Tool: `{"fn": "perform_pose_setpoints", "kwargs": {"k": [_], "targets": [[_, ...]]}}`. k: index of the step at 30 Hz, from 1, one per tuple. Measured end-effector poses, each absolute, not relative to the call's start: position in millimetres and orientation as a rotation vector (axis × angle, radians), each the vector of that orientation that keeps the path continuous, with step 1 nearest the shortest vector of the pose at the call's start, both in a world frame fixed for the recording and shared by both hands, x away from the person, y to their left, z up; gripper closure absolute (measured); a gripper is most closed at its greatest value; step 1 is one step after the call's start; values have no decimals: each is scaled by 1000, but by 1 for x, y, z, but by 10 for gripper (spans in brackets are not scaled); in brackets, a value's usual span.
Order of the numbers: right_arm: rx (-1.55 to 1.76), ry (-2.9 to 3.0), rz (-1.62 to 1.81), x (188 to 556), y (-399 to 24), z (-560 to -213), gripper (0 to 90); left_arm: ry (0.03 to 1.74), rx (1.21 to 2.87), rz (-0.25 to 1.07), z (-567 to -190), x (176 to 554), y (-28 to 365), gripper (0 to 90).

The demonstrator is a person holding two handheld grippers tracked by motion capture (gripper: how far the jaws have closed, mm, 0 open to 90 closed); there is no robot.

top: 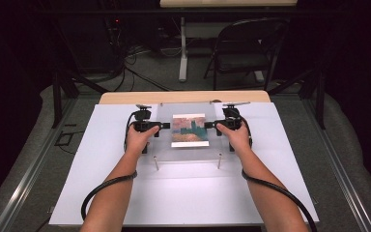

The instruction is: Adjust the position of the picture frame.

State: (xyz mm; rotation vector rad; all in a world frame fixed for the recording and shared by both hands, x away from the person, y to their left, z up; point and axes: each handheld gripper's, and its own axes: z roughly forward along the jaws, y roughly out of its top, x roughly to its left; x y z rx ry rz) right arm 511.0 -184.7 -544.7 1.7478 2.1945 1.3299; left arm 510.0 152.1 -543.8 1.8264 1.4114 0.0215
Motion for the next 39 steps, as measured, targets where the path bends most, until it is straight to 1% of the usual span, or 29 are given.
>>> {"fn": "perform_pose_setpoints", "kwargs": {"k": [11, 23, 39], "targets": [[1764, 2210, 1329, 511, -185, -545, 279, 1423, 1824, 25, -543, 510, 151, 218], [1764, 2208, 1340, 513, -185, -545, 280, 1424, 1817, 19, -543, 511, 152, 236], [1771, 2220, 1349, 513, -189, -544, 312, 1444, 1783, -6, -542, 512, 158, 313]]}}
